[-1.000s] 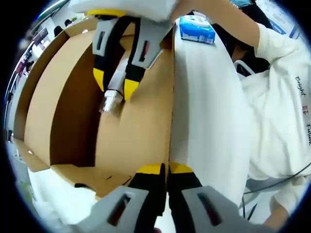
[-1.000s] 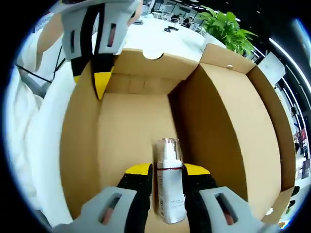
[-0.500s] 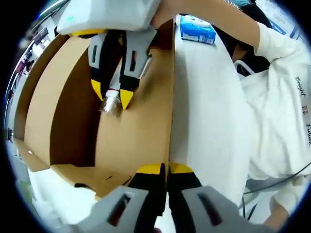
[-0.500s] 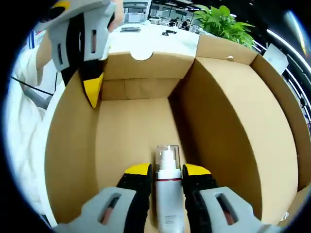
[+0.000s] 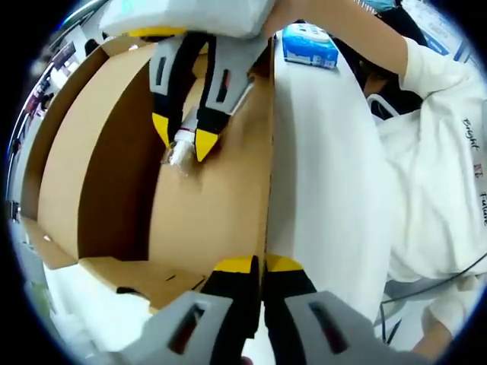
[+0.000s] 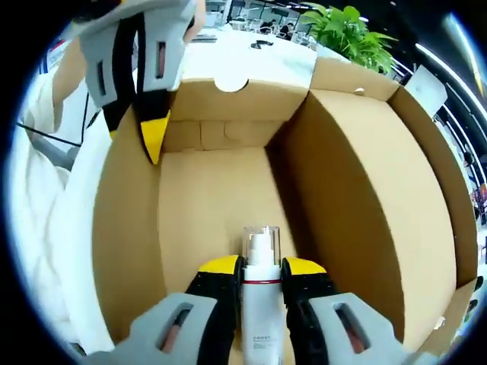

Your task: Operate the shoe box by opening the lid, removing the specified soft item, and placing it in the target area until the item is outside and the box remains undamaged.

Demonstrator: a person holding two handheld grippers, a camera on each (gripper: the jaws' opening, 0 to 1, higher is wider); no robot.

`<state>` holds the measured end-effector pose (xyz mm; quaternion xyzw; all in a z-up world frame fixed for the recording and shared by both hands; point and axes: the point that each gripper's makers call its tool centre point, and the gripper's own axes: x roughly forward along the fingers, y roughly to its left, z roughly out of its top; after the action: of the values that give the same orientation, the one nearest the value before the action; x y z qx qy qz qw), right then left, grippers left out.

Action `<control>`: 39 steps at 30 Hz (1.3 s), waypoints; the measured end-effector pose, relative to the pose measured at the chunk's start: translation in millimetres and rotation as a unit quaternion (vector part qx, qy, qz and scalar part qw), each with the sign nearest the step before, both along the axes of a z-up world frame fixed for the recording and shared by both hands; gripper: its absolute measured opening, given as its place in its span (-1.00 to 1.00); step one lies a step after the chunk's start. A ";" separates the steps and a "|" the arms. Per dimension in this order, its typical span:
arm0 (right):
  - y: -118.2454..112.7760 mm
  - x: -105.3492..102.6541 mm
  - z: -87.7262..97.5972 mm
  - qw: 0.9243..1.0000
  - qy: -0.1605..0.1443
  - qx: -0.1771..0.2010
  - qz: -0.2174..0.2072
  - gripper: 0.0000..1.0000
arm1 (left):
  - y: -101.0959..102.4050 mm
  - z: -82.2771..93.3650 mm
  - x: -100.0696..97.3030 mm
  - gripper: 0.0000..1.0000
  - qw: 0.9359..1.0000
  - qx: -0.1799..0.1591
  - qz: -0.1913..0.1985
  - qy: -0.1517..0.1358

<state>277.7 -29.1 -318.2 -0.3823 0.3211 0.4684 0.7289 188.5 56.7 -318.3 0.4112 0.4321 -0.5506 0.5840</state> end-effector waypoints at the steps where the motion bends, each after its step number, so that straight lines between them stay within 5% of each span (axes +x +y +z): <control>1: -0.2 1.1 3.6 1.000 -0.005 0.007 -0.004 -0.58 | -0.1 0.0 -0.1 -0.97 1.000 0.000 0.000 0.000; 13: -6.5 13.9 36.0 0.992 -0.041 0.103 -0.058 -0.59 | -1.0 1.8 -1.3 -0.97 1.000 0.001 0.000 0.001; 19: -3.9 17.7 52.9 0.977 -0.041 0.190 -0.088 -0.59 | -1.6 2.8 1.7 -0.97 1.000 0.001 0.000 0.001; 28: -12.8 8.5 69.8 0.967 -0.083 0.223 -0.092 -0.59 | -1.6 2.8 0.5 -0.97 1.000 0.000 -0.001 -0.002; 30: -19.3 12.0 79.0 0.959 -0.110 0.237 -0.114 -0.59 | -1.5 2.6 -0.7 -0.97 1.000 0.000 -0.001 -0.003; 35: -21.9 2.1 87.6 0.951 -0.110 0.262 -0.125 -0.60 | -1.5 2.4 0.0 -0.97 1.000 -0.002 -0.002 -0.003; 37: -21.7 1.3 99.0 0.937 -0.122 0.296 -0.140 -0.60 | -0.8 1.8 -0.1 -0.97 1.000 -0.003 -0.002 -0.003; 39: -20.2 -7.9 103.8 0.933 -0.123 0.310 -0.134 -0.60 | -1.0 1.7 1.8 -0.97 1.000 -0.003 -0.003 -0.003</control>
<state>269.9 -49.3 -214.4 -0.1459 0.1160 0.3923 0.9008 190.2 55.7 -316.6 0.4126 0.4276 -0.5522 0.5848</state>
